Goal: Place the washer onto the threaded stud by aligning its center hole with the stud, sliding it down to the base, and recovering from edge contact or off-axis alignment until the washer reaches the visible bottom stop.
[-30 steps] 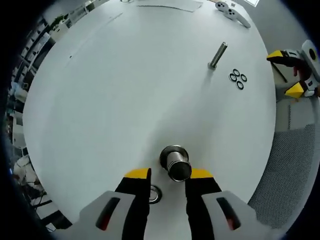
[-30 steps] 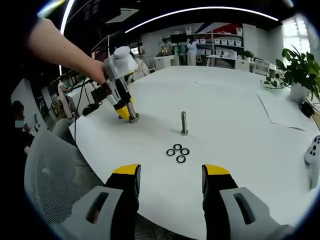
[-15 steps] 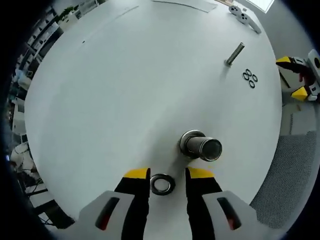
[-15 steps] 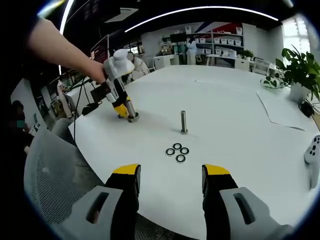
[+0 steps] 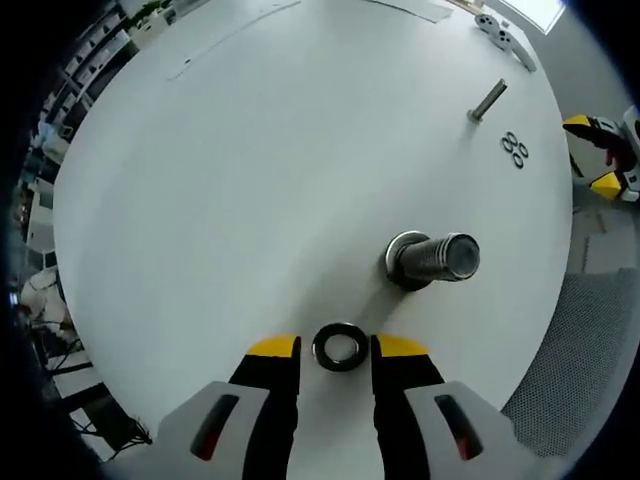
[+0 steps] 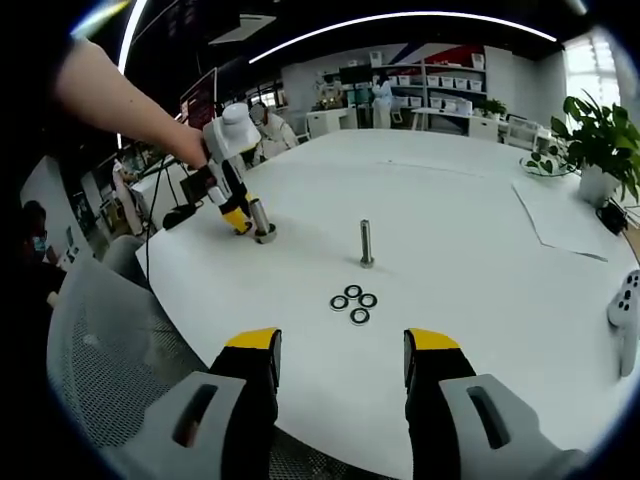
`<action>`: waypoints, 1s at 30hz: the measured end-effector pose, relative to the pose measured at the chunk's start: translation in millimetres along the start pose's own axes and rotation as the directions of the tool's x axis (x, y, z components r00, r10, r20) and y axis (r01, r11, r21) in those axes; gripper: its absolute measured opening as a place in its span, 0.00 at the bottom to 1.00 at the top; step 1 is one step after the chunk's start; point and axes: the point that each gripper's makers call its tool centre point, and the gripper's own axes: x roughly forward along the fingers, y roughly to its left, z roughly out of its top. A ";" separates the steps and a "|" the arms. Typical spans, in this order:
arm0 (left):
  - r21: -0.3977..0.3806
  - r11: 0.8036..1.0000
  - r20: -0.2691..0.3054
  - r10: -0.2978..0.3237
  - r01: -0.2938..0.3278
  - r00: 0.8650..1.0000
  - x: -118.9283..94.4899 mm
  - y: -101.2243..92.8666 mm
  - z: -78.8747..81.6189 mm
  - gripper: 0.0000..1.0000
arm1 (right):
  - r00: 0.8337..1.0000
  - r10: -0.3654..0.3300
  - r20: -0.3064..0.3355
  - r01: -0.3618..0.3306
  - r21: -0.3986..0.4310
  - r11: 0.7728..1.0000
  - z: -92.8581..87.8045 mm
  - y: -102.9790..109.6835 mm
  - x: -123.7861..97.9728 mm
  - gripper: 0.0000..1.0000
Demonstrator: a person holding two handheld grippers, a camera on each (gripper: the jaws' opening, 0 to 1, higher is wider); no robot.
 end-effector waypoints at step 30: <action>-0.065 0.997 -0.030 0.034 -0.036 0.999 5.3 -5.9 -8.2 0.21 | 1.000 0.004 0.004 -0.004 -0.001 1.000 0.6 0.5 -0.1 0.52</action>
